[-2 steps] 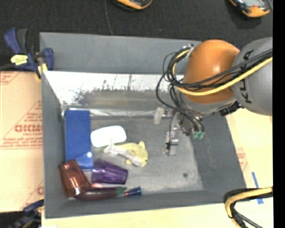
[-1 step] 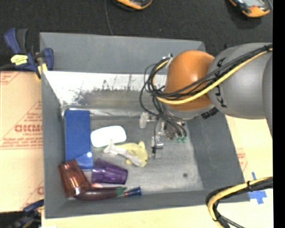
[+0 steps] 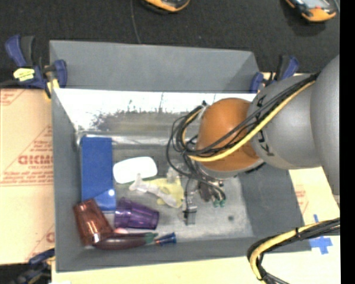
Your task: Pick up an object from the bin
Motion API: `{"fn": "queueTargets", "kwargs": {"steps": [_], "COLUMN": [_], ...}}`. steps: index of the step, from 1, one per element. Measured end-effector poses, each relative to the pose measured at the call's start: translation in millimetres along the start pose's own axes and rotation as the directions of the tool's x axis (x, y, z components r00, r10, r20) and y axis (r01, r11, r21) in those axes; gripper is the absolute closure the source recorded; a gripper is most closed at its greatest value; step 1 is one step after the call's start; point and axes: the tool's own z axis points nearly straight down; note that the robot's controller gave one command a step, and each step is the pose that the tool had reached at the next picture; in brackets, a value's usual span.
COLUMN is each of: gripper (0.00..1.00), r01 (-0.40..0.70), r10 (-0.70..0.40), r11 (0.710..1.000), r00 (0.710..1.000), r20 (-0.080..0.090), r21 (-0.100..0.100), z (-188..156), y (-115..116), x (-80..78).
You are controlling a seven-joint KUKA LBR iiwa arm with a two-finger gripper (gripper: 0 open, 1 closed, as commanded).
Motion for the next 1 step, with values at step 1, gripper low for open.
{"fn": "queueTargets", "kwargs": {"steps": [1], "gripper": [0.0], "r01": [-0.002], "r10": [0.002], "r11": [1.0], "r00": [1.0], "r20": [-0.004], "r21": [-0.001], "z": [-13.8], "y": [10.9], "x": [-38.7]}}
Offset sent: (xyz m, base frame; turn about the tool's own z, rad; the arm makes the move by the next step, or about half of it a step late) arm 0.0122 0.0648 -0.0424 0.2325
